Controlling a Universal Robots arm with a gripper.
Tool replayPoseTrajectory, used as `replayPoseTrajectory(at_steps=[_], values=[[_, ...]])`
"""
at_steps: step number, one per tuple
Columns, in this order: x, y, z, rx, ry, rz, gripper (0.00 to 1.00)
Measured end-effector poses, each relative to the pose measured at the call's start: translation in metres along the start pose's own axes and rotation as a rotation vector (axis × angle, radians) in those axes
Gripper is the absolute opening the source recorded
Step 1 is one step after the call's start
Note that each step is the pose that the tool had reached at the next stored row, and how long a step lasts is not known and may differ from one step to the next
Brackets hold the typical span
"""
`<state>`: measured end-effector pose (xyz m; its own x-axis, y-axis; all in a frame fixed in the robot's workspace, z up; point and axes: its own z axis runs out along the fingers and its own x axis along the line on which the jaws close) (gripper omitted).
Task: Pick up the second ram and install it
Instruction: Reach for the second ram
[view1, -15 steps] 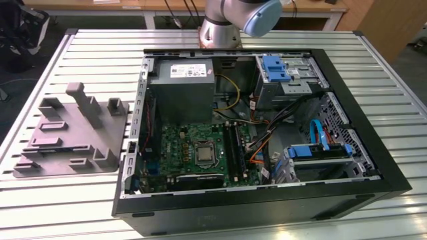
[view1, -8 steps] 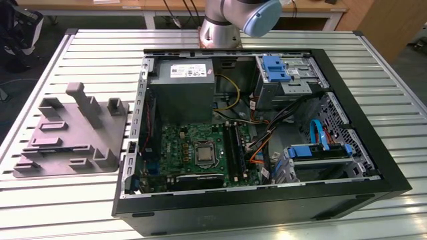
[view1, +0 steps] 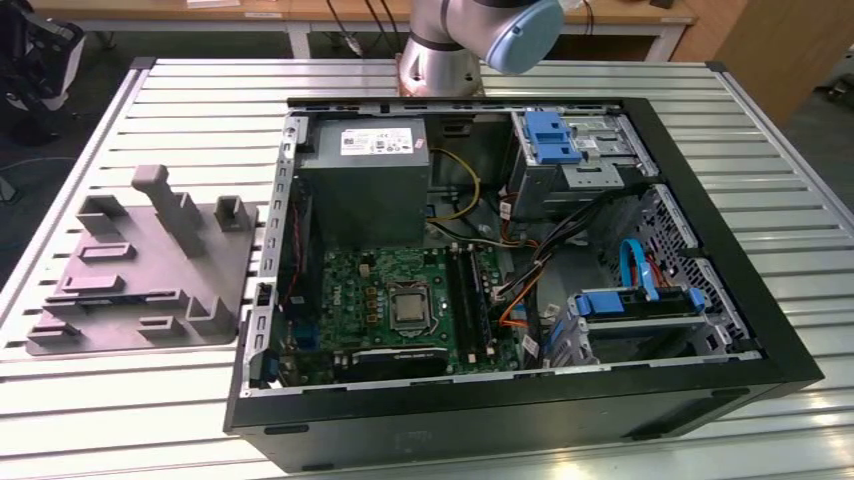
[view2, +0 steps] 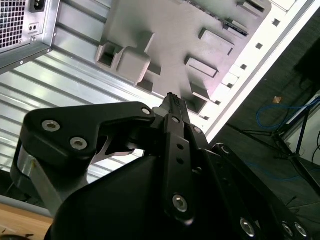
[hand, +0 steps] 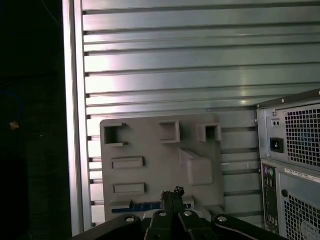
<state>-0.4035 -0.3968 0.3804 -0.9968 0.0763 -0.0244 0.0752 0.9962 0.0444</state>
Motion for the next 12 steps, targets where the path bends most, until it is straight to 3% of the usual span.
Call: replayPoseTrajectory(at_steps=[6,12], values=[[0.0034,-0.0066,0.0000,-0.0001,-0.0001,0.000,0.10],[0.0039,-0.0190,0.0000,0.0001,0.0000,0.000,0.10]])
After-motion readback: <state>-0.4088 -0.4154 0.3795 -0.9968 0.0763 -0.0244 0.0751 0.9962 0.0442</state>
